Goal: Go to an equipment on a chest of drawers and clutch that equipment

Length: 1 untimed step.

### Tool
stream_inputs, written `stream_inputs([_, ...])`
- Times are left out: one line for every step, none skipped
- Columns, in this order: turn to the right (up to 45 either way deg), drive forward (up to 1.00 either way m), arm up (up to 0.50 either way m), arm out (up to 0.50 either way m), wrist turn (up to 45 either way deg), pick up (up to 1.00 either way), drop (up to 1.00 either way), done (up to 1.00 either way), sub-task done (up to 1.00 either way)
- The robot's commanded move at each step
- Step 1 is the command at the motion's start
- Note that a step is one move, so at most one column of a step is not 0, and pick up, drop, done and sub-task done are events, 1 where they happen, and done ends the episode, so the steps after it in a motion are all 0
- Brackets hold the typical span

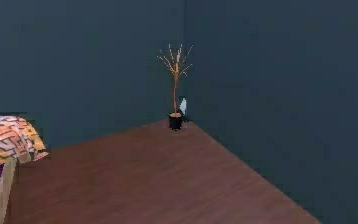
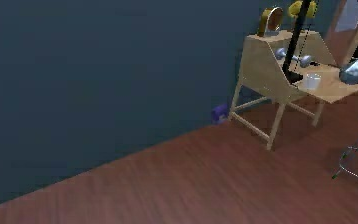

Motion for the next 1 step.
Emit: stream_inputs([45.0, 0.0, 0.0, 0.0, 0.0, 0.0, 0.0, 0.0, 0.0])
